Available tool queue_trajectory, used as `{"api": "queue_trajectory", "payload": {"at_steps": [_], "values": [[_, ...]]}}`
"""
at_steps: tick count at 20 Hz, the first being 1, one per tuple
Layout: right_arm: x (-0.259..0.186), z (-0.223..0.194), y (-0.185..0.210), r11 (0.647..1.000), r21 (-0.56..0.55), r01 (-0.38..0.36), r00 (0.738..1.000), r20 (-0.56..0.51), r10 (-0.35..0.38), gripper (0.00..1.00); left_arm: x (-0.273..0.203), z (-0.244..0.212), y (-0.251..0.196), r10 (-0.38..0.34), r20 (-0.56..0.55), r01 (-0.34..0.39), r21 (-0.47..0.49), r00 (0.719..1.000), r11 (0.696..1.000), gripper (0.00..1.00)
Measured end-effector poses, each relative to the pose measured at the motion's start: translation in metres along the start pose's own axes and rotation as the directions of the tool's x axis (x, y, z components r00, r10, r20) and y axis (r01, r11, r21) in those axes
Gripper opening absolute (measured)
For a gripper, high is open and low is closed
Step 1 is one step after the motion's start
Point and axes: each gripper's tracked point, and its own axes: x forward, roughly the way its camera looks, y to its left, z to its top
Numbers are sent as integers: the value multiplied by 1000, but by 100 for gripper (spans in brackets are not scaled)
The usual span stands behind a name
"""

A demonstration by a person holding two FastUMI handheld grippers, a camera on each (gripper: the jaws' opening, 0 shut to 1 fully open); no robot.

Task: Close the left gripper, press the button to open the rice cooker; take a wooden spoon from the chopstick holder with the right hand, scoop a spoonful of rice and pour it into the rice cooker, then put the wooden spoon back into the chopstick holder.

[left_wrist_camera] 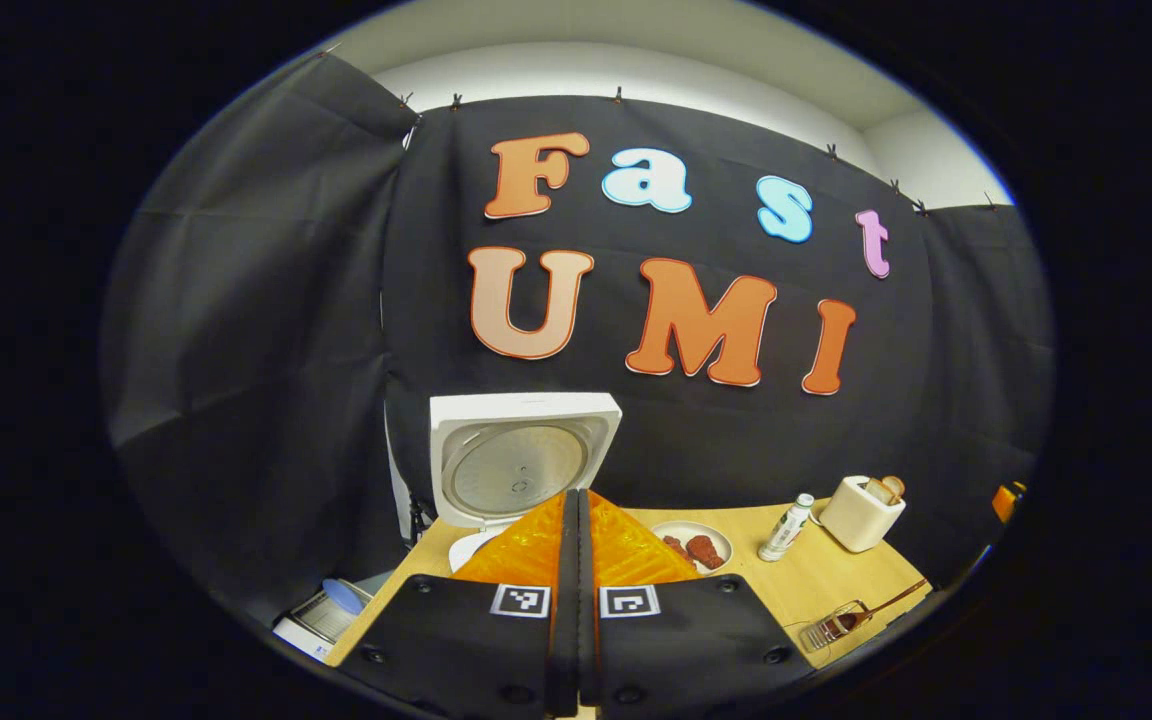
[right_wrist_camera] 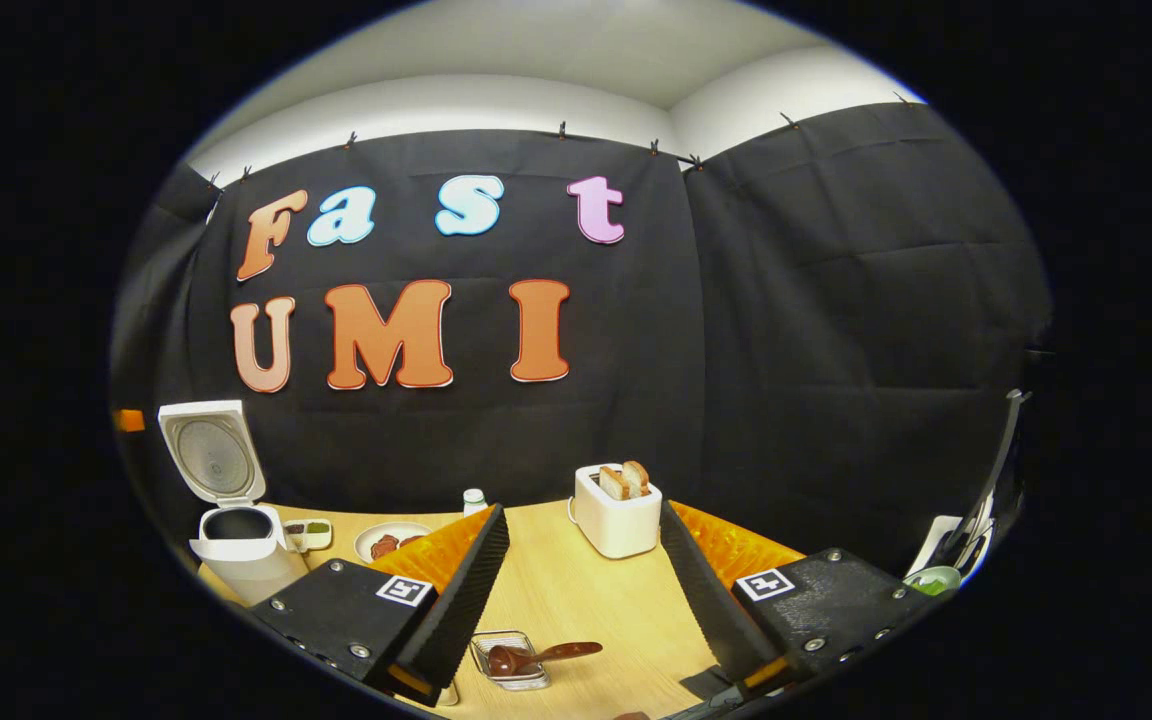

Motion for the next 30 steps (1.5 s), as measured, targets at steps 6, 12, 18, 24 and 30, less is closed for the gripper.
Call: {"api": "queue_trajectory", "payload": {"at_steps": [6,12,18,24,30], "values": [[15,-69,-2,999,25,-29,994,-104,31,95,-33,23,14,93,73,-94,19,993,995,8],[29,-136,3,995,91,-36,975,-215,55,95,-56,28,14,95,83,-97,27,992,995,30],[35,-177,9,980,199,-20,948,-309,82,95,-74,26,20,136,75,-139,39,988,989,99],[37,-214,21,935,355,20,908,-398,131,92,-81,21,32,174,71,-179,70,982,981,100],[37,-223,37,891,452,44,880,-440,179,37,-84,2,44,196,38,-199,80,980,977,100]]}}
